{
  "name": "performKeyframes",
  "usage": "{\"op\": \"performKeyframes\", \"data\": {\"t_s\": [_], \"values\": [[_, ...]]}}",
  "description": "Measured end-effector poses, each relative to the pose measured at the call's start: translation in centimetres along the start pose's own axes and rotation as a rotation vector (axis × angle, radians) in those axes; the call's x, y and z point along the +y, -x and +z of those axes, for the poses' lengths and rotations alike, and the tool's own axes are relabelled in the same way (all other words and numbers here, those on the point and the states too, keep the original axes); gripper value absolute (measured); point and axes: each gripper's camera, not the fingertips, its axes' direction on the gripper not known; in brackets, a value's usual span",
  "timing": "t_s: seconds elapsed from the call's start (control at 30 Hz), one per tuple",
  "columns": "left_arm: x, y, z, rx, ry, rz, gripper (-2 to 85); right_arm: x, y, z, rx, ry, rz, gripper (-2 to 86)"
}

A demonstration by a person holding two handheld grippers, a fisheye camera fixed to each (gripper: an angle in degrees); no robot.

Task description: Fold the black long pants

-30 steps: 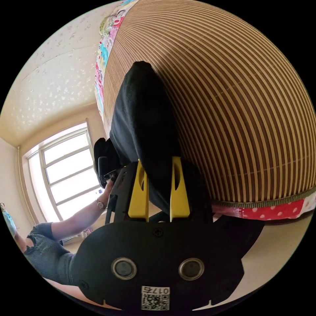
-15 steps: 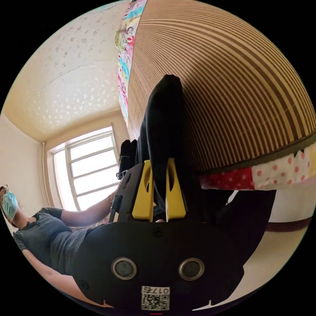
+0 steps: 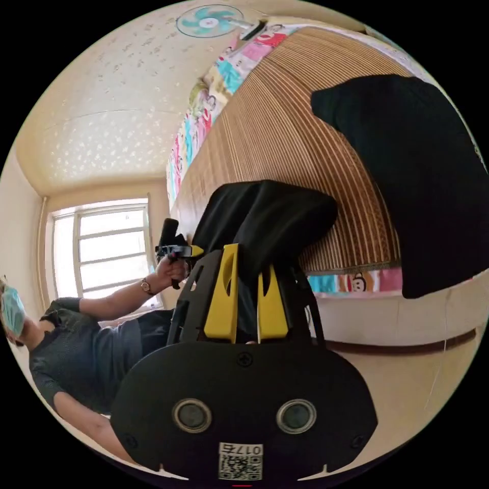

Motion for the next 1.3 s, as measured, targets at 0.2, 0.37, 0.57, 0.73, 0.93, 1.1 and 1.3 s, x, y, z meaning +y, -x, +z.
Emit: {"op": "performKeyframes", "data": {"t_s": [0.2, 0.37, 0.57, 0.73, 0.93, 1.1, 1.3], "values": [[1.5, 5.5, 1.2, -0.413, 0.119, -0.118, 0.2, 4.2, -4.3, 4.7, 0.144, 0.391, 0.197, 11.6], [1.8, 7.8, -0.1, -0.194, 0.016, -0.078, 6.7, 9.5, -4.9, 5.7, -0.012, 0.206, 0.258, 11.7], [-1.4, 6.7, 6.8, -0.257, 0.125, 0.033, 11.1, 13.3, -2.5, 4.6, 0.096, 0.011, 0.259, 11.5], [-2.1, 6.8, 11.4, -0.435, 0.095, -0.036, 12.3, 15.8, 0.1, 2.2, 0.219, -0.069, 0.236, 12.2], [-3.7, 9.9, 13.9, -0.396, 0.201, -0.094, 6.7, 16.9, -0.1, 3.8, 0.160, 0.005, 0.239, 13.1], [-4.9, 8.0, 10.9, -0.218, 0.337, 0.114, 3.8, 17.1, 3.1, 7.1, 0.218, 0.148, 0.172, 5.4], [-3.8, 3.9, -0.2, -0.270, 0.285, 0.369, 2.7, 22.4, 11.6, 4.8, -0.095, 0.092, -0.076, 4.2]]}}
